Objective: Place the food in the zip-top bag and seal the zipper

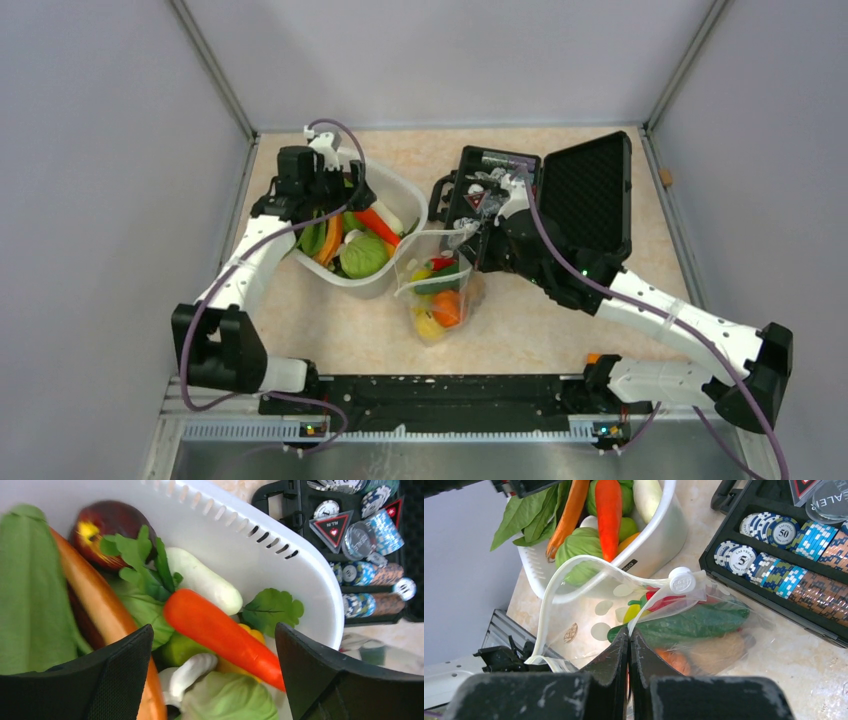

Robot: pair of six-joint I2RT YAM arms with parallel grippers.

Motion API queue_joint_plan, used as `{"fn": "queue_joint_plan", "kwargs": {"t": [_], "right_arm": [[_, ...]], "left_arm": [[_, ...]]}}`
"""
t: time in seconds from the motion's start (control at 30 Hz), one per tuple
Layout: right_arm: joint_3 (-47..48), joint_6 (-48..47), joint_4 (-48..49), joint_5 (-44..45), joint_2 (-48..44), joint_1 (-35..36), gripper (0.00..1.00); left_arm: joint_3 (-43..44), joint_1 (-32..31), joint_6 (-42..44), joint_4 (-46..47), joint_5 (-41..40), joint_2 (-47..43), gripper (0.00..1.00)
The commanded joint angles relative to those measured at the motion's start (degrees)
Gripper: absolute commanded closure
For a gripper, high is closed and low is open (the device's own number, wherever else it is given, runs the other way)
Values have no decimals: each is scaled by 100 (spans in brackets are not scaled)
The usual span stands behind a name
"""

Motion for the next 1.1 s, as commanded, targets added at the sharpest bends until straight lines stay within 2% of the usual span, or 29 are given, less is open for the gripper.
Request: {"fn": "queue_joint_plan", "kwargs": {"t": [0.0, 0.13, 0.23, 0.53, 0.77, 0.83, 0.87, 0.97, 1.0, 1.07], "right_arm": [[48, -102, 312, -26, -182, -20, 100], [19, -111, 307, -21, -231, -25, 100], [11, -125, 281, 25, -288, -24, 100], [-1, -172, 342, 60, -333, -22, 100], [-11, -168, 379, 17, -294, -24, 100], [-18, -163, 376, 16, -297, -21, 100], [-13, -165, 371, 22, -304, -25, 100], [-13, -153, 339, 47, -331, -25, 100], [-17, -156, 329, 65, -351, -20, 100], [-38, -146, 341, 99, -373, -25, 100]], "left_arm": [[377, 8, -1356, 48, 419, 505, 14], [514, 0, -1897, -130, 481, 962, 19], [565, -18, -2005, -373, 181, 1070, 18], [588, -79, -1934, -623, -171, 1182, 16], [659, -248, -1839, -748, -147, 1551, 20], [655, -251, -1817, -729, -181, 1632, 25], [650, -251, -1798, -721, -200, 1661, 32], [644, -250, -1794, -667, -202, 1579, 63], [611, -251, -1806, -624, -223, 1485, 70], [534, -251, -1811, -453, -273, 1214, 76]]}}
